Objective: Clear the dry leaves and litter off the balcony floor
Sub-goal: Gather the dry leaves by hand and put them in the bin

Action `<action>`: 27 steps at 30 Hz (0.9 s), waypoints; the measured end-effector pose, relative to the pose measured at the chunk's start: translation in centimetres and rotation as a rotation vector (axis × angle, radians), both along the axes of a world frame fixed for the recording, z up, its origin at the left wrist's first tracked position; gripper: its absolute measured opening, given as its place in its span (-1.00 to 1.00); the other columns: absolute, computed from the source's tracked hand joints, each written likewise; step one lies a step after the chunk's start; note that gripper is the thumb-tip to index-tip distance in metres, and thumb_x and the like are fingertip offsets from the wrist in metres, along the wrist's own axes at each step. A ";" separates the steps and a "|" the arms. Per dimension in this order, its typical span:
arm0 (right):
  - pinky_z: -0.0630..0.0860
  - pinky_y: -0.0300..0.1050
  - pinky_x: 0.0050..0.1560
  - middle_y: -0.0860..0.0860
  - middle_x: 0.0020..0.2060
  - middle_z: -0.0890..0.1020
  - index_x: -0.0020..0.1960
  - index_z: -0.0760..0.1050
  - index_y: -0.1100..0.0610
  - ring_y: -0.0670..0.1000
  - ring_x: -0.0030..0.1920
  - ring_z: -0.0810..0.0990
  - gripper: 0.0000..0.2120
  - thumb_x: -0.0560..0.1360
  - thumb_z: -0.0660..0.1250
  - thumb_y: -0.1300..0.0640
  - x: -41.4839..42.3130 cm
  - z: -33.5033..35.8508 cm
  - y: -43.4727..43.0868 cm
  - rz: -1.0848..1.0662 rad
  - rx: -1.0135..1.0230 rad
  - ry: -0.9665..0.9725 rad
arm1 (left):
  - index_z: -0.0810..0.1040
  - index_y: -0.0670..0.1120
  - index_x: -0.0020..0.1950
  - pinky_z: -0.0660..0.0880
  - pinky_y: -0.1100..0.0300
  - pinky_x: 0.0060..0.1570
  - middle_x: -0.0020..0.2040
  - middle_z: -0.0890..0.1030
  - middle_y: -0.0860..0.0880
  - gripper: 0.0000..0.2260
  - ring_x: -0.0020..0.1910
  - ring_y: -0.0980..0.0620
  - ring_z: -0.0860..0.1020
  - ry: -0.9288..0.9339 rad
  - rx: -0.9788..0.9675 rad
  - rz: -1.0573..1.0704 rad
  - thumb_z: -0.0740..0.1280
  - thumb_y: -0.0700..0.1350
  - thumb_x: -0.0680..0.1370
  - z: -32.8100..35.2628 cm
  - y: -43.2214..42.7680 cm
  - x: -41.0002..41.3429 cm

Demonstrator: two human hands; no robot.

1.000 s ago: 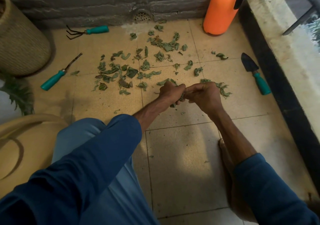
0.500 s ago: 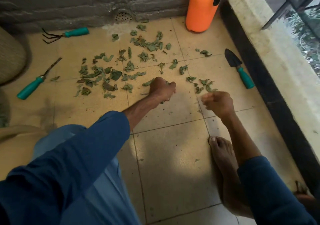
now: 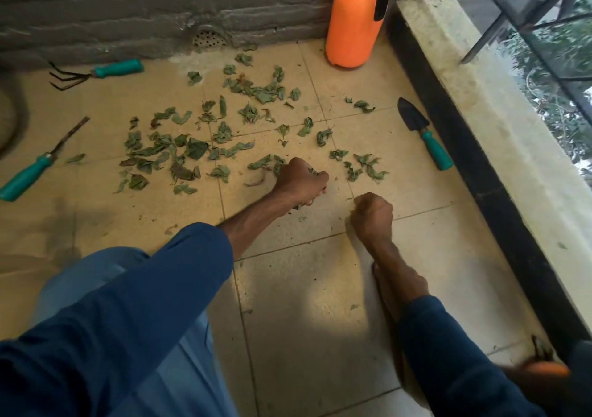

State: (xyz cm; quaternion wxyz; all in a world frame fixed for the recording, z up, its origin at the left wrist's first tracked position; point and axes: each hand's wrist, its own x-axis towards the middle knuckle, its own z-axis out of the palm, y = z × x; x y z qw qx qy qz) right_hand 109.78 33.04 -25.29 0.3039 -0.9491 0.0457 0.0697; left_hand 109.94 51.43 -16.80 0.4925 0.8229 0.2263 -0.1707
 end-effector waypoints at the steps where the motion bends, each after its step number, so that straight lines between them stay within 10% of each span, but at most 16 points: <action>1: 0.59 -0.07 -0.11 0.13 -0.06 0.67 0.00 0.64 0.28 0.11 -0.10 0.64 -0.78 0.44 0.33 0.47 0.7 -0.1 0.2 0.021 -0.004 -0.004 | 0.72 -0.24 -0.16 0.34 0.34 -0.59 -0.48 0.60 0.07 -0.76 -0.60 0.13 0.47 0.003 -0.005 -0.002 0.37 -0.10 0.56 -0.1 0.1 -0.1; 8: 0.40 -0.49 -0.20 0.01 -0.10 0.69 -0.05 0.68 0.13 -0.19 -0.21 0.54 -0.79 0.50 0.36 0.38 3.7 -0.1 -1.4 0.116 0.073 -0.135 | 0.72 -0.25 -0.14 0.37 0.32 -0.55 -0.43 0.63 0.04 -0.76 -0.55 0.10 0.50 0.004 -0.035 -0.008 0.38 -0.11 0.56 -0.5 0.5 -0.3; 15: 0.42 -0.13 0.11 0.22 0.25 0.54 0.28 0.57 0.20 0.19 0.25 0.49 -0.68 0.55 0.30 0.34 2.5 -1.5 -1.3 0.279 -0.140 -0.067 | 0.71 -0.27 -0.13 0.32 0.35 -0.61 -0.42 0.62 0.02 -0.77 -0.60 0.15 0.47 -0.021 -0.035 -0.020 0.36 -0.13 0.57 -0.5 0.7 -0.5; 21: 0.43 -0.13 -0.30 0.20 -0.15 0.58 -0.14 0.61 0.32 0.16 -0.21 0.54 -0.91 0.50 0.36 0.43 0.5 -2.2 2.6 0.390 -0.274 -0.223 | 0.71 -0.24 -0.16 0.33 0.35 -0.58 -0.41 0.64 0.02 -0.76 -0.55 0.09 0.50 -0.025 -0.032 -0.008 0.36 -0.10 0.56 -0.4 0.7 -0.5; 27: 0.57 -0.05 -0.26 0.10 -0.28 0.63 -0.17 0.64 0.25 0.13 -0.29 0.64 -0.87 0.48 0.36 0.40 2.3 -1.2 3.1 0.377 -0.259 -0.095 | 0.72 -0.23 -0.17 0.38 0.31 -0.52 -0.35 0.69 -0.02 -0.77 -0.52 0.07 0.52 -0.007 -0.066 0.005 0.36 -0.10 0.53 -0.6 0.6 -0.4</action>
